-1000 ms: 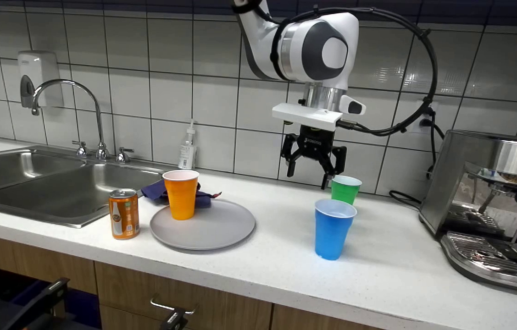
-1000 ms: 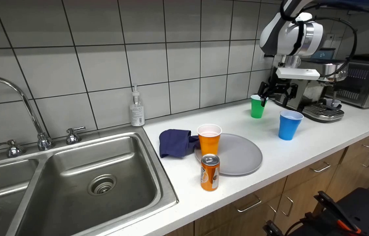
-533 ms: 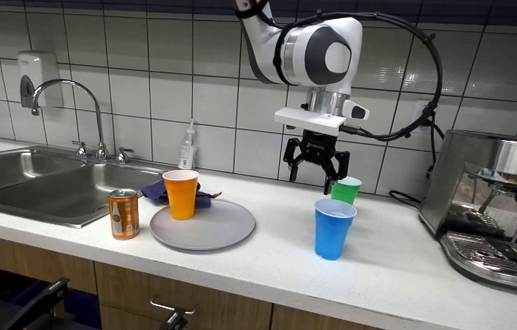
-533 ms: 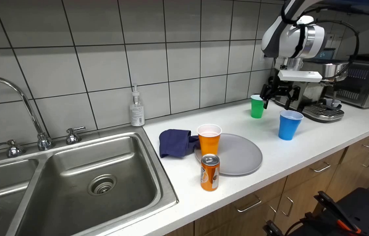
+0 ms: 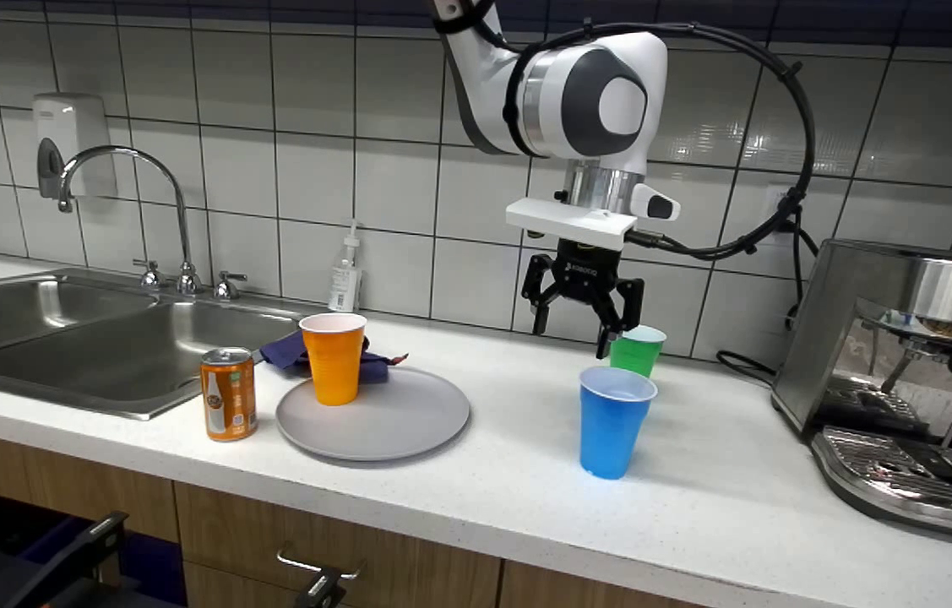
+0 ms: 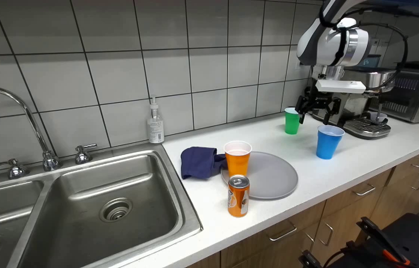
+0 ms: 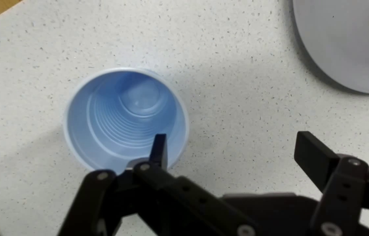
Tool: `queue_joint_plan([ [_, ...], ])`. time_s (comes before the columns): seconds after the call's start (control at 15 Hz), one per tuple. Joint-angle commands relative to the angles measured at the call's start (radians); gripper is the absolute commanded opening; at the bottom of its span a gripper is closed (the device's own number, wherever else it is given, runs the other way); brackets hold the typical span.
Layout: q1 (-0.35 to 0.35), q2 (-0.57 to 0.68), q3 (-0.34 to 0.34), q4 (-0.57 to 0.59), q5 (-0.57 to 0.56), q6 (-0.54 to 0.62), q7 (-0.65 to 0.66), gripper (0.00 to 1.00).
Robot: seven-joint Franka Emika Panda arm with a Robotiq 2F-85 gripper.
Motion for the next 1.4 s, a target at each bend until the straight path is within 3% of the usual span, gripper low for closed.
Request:
queue_joint_plan([
  [0.0, -0.004, -0.001, 0.004, 0.002, -0.003, -0.003, 0.003, 1.0],
  [1.27, -0.024, 0.061, 0.007, -0.006, -0.018, 0.067, -0.046, 1.0],
  [1.33, -0.028, 0.06, 0.008, -0.007, -0.018, 0.066, -0.057, 0.95],
])
